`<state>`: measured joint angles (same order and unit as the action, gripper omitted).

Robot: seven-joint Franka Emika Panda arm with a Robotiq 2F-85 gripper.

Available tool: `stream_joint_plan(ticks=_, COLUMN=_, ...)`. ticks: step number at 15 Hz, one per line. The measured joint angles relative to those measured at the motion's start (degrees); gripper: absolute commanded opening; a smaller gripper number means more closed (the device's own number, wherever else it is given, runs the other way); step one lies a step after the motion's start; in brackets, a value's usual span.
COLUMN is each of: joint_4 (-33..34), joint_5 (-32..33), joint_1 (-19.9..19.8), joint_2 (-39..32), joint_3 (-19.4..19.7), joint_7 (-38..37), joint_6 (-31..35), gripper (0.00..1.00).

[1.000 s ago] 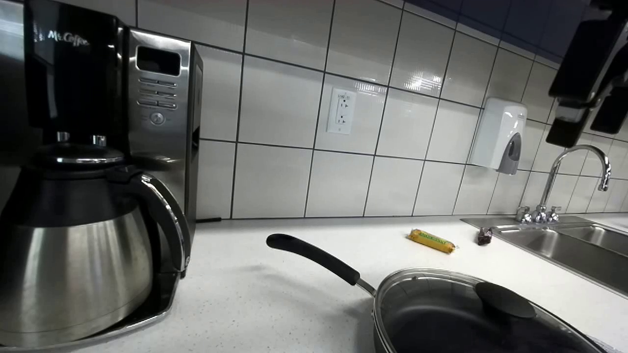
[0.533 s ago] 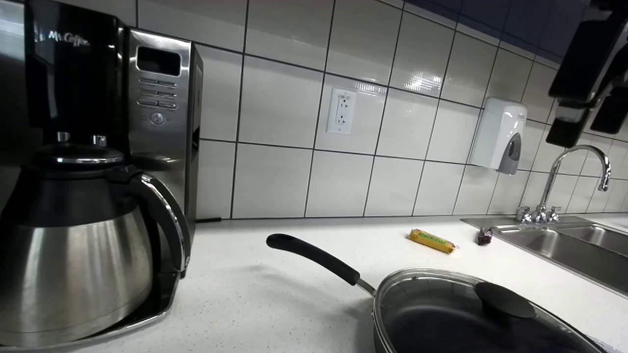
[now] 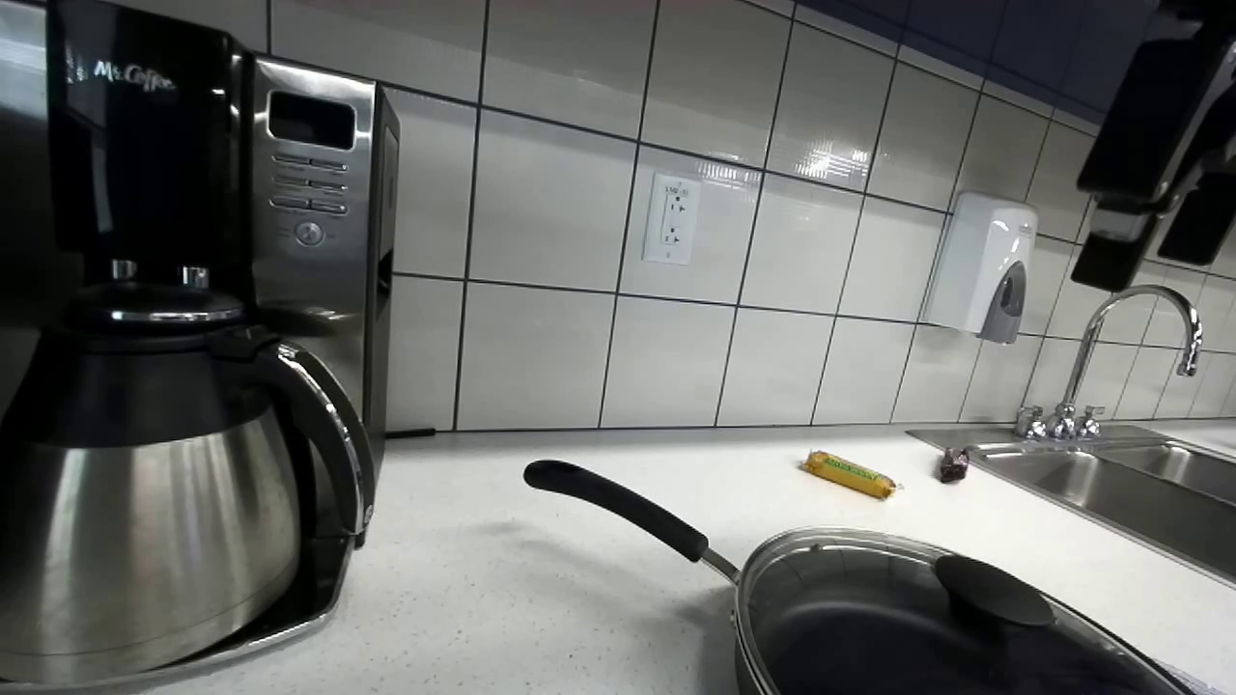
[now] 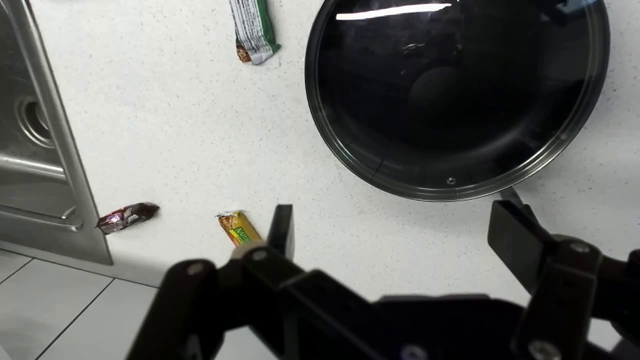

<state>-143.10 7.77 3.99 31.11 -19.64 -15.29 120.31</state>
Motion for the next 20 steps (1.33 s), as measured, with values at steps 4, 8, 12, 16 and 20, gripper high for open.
stream_joint_plan(ticks=4, joint_4=-0.5, joint_5=0.4, joint_1=1.0, joint_2=-1.7, joint_3=0.0, joint_7=0.0, joint_6=6.0, gripper=1.00)
stream_joint_plan(ticks=8, joint_4=-2.7, joint_5=0.6, joint_1=1.4, joint_2=-4.6, joint_3=0.0, joint_7=0.0, joint_6=13.7, gripper=1.00)
stream_joint_plan(ticks=12, joint_4=-4.3, joint_5=-0.2, joint_1=1.5, joint_2=-7.4, joint_3=0.2, joint_7=-0.2, joint_6=15.6, gripper=1.00)
stream_joint_plan(ticks=16, joint_4=-5.5, joint_5=-6.0, joint_1=3.8, joint_2=-9.7, joint_3=2.1, joint_7=-0.1, joint_6=16.2, gripper=1.00)
stream_joint_plan(ticks=20, joint_4=-5.6, joint_5=-6.2, joint_1=4.2, joint_2=-10.2, joint_3=2.4, joint_7=-0.1, joint_6=16.2, gripper=1.00)
